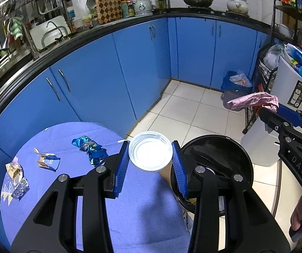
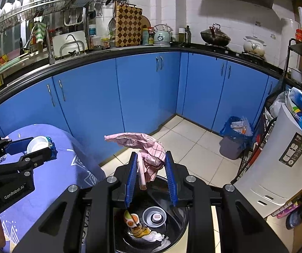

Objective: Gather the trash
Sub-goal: 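Carry the pink cloth and white lid over the black bin, then open the right gripper over the bin while the left lowers the white lid inside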

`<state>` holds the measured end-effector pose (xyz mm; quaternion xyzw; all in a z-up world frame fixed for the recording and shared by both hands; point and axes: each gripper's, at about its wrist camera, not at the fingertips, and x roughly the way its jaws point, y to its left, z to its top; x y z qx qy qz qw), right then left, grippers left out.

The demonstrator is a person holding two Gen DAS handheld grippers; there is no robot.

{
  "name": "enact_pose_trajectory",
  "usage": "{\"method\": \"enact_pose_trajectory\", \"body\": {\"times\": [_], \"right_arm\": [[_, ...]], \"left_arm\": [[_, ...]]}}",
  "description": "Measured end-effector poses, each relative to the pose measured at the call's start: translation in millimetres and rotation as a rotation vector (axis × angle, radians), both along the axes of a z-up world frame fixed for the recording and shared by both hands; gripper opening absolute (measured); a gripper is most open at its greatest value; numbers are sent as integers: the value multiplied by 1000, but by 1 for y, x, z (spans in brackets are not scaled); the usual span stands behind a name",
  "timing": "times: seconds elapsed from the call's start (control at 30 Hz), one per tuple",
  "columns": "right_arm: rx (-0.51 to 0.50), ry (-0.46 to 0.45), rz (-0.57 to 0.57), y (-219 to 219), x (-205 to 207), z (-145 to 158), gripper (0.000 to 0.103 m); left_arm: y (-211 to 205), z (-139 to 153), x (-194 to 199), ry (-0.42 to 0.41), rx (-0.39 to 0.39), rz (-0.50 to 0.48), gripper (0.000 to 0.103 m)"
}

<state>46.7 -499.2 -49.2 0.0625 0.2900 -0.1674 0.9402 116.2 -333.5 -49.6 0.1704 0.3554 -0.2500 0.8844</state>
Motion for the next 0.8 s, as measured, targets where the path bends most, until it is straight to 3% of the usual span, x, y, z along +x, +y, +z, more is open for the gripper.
{"method": "enact_pose_trajectory", "body": {"times": [0.2,0.23,0.27,0.33,0.8], "right_arm": [[2,18,-18,-6,4,-7,28],[11,23,-27,-9,5,-9,32],[20,24,-28,-10,5,-9,38],[36,13,-45,-13,3,-9,71],[67,-16,-76,-24,-7,-8,73]], "left_arm": [[0,-3,4,8,0,0,41],[-1,-3,4,8,1,1,41],[-1,-4,5,9,2,0,41],[-2,-4,5,10,2,0,41],[-5,-5,5,12,5,-10,41]]}}
